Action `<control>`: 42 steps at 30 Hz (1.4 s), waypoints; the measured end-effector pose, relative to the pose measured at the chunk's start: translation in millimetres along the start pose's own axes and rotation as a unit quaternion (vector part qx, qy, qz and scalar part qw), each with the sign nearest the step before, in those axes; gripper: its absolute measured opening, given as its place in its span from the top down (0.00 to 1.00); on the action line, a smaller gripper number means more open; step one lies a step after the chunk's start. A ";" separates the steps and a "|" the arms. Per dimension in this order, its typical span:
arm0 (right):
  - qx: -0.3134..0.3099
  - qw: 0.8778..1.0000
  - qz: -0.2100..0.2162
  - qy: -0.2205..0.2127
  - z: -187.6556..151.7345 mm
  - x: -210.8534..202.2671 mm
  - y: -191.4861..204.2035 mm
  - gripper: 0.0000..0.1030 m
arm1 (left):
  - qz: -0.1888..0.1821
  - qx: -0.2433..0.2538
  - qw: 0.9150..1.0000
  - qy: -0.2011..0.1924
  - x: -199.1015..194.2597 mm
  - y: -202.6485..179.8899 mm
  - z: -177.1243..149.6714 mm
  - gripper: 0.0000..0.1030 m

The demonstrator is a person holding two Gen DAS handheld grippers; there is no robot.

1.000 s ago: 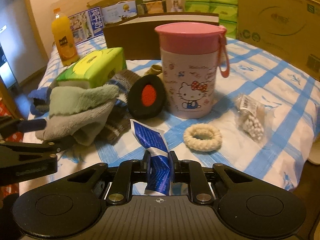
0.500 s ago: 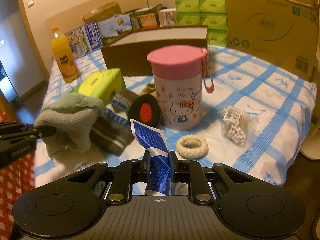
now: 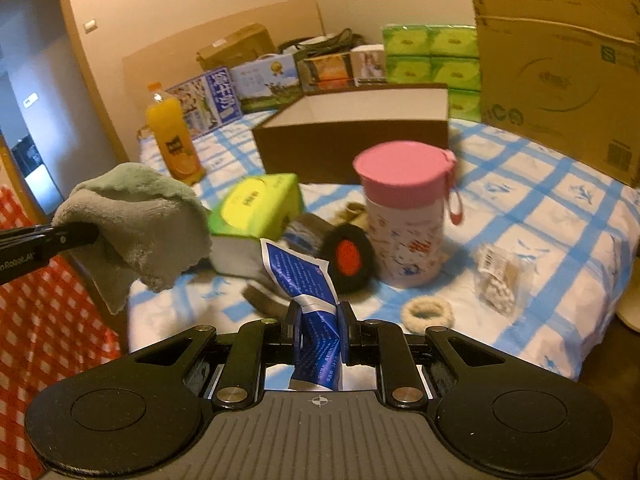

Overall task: Organize soft objects
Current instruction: 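Carry the sachet and green towel over the open brown box with both tools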

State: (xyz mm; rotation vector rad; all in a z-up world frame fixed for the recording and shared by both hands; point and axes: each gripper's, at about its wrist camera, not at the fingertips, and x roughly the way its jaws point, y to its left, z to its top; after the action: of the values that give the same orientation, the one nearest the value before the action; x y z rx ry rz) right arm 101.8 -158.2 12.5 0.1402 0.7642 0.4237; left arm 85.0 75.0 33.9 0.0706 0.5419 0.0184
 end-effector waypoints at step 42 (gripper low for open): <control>0.046 0.997 -0.053 -0.040 249.9 205.9 -29.2 0.83 | -0.091 0.024 0.995 -0.028 281.0 27.4 180.8 0.92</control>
State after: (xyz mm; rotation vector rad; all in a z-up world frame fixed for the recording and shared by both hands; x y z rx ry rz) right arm 417.4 -90.8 51.9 0.2005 0.7092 0.2798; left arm 419.0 101.2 45.8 0.0687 0.4915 -0.1740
